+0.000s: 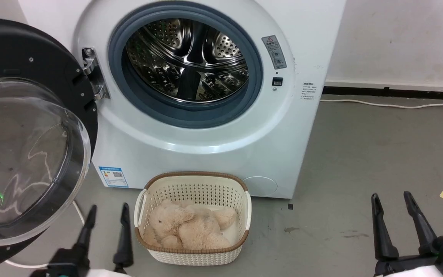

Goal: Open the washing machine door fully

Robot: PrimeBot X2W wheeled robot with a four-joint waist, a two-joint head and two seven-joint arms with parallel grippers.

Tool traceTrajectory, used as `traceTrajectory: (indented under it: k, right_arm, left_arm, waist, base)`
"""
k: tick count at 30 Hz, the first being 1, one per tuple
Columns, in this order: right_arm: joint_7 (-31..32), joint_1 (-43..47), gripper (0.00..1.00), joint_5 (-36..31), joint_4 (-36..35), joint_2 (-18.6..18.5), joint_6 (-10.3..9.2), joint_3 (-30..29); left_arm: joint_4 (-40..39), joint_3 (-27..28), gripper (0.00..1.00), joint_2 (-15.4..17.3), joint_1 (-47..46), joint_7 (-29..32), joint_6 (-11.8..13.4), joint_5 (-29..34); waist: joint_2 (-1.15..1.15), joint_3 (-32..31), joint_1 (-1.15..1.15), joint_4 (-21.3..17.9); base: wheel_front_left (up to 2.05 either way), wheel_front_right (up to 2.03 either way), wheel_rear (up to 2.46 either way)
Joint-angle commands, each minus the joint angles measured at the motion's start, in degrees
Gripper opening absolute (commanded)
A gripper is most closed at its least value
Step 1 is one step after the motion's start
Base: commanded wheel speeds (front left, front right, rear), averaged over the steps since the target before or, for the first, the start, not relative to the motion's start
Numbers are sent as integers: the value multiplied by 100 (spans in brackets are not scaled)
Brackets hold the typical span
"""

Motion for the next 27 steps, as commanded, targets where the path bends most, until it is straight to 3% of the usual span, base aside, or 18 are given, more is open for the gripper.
traceTrajectory:
  k: [1, 16, 27]
  right_arm:
    - [-25, 85, 100, 20, 18, 6, 5, 17]
    - [-25, 145, 100, 81, 154, 6, 5, 82]
    - [-25, 128, 100, 170, 164, 6, 5, 111]
  left_arm:
    - [40, -45, 100, -27, 111, -41, 43, 71]
    - [218, -285, 100, -106, 195, 23, 259, 354]
    - [228, -342, 100, -31, 205, 34, 212, 309]
  waist:
    - [0, -9, 0, -11]
    - [0, 4, 0, 37]
    - [0, 34, 0, 84]
  base:
    - [0, 0, 0]
    - [0, 0, 0]
    - [0, 0, 0]
